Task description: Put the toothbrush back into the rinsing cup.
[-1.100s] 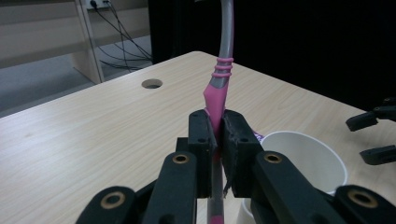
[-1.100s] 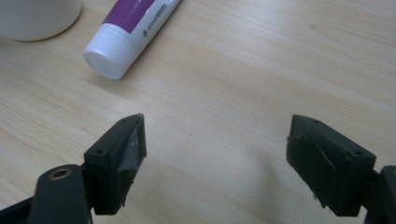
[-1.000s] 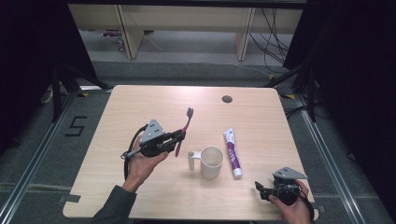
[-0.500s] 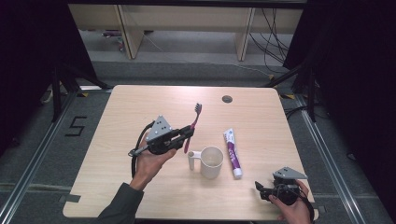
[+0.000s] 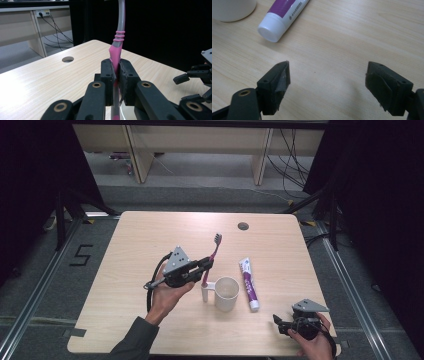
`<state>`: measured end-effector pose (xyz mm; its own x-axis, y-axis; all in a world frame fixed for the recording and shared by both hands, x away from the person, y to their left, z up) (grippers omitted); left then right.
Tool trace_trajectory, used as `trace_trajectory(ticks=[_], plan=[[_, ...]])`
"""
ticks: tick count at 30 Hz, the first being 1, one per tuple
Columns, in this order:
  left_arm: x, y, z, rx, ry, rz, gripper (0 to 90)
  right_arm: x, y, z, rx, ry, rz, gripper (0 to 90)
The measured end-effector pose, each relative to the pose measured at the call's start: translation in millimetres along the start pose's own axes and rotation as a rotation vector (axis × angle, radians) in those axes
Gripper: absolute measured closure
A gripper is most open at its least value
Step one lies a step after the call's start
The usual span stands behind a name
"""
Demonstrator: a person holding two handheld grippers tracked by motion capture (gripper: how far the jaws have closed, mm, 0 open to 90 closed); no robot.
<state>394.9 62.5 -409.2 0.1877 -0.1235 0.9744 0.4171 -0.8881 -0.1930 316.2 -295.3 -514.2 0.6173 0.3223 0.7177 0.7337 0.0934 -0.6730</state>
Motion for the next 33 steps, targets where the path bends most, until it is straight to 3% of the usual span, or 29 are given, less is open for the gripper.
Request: trace_trajectory(ticks=[1, 2, 4, 6, 8, 14, 16, 17, 20, 24, 26, 27, 33], plan=[[-1.5, 0.0, 0.8, -0.001, -0.005, 0.0, 82.2, 0.0, -0.2, 0.0, -0.003, 0.001, 0.002, 21.0], [-2.7, 0.4, 1.0, 0.001, -0.009, -0.003, 82.2, -0.7, -2.2, 3.4, 0.002, 0.046, 0.035, 21.0], [-5.1, 0.8, 1.2, 0.002, -0.012, -0.004, 82.2, -0.7, -1.6, 3.6, 0.006, 0.046, 0.03, 21.0], [-7.2, 1.1, 1.0, 0.003, -0.012, -0.007, 82.2, 0.0, 0.0, 0.1, 0.003, 0.001, 0.005, 21.0], [-8.9, 1.7, 0.6, -0.001, -0.012, -0.012, 82.2, -0.4, -1.7, 0.9, -0.009, 0.015, 0.024, 21.0], [-14.2, 2.6, -0.3, -0.005, 0.003, -0.013, 82.2, 0.1, 0.4, 0.8, 0.01, 0.007, -0.001, 21.0], [-15.3, 1.5, 0.0, -0.012, 0.009, -0.019, 82.1, -0.3, -1.9, 1.5, -0.004, 0.02, 0.026, 21.1], [-16.3, 1.8, 0.5, -0.021, 0.008, -0.038, 82.1, -0.2, -1.4, 1.1, -0.003, 0.015, 0.021, 21.1], [-19.3, -0.1, 0.8, -0.01, 0.007, -0.031, 82.1, -0.2, -0.3, 0.1, 0.0, 0.001, 0.007, 21.1], [-25.5, 1.0, 1.5, 0.001, -0.003, -0.025, 82.0, -0.8, -2.3, 3.5, 0.008, 0.039, 0.04, 21.1], [-27.7, 1.2, 1.3, -0.002, -0.01, -0.025, 81.9, -0.8, -2.3, 3.3, 0.008, 0.038, 0.039, 21.2], [-28.7, 1.3, 1.1, -0.001, -0.008, -0.03, 81.9, -0.4, -1.9, 0.9, -0.004, 0.01, 0.027, 21.2], [-30.7, -1.3, -1.4, -0.005, -0.005, -0.031, 81.8, -0.2, -0.8, 0.6, 0.0, 0.009, 0.014, 21.2]])
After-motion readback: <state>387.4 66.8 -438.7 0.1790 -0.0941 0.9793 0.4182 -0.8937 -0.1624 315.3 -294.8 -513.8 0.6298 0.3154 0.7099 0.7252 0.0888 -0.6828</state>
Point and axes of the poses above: each handheld gripper's, and its own axes: y roughly forward along the jaws, x roughly out of its top, z roughly to its left, the point moved 2 cm from there along y, roughly forward along the jaws, and after that the axes turned 13 degrees about -x, right-handed, at the moved point
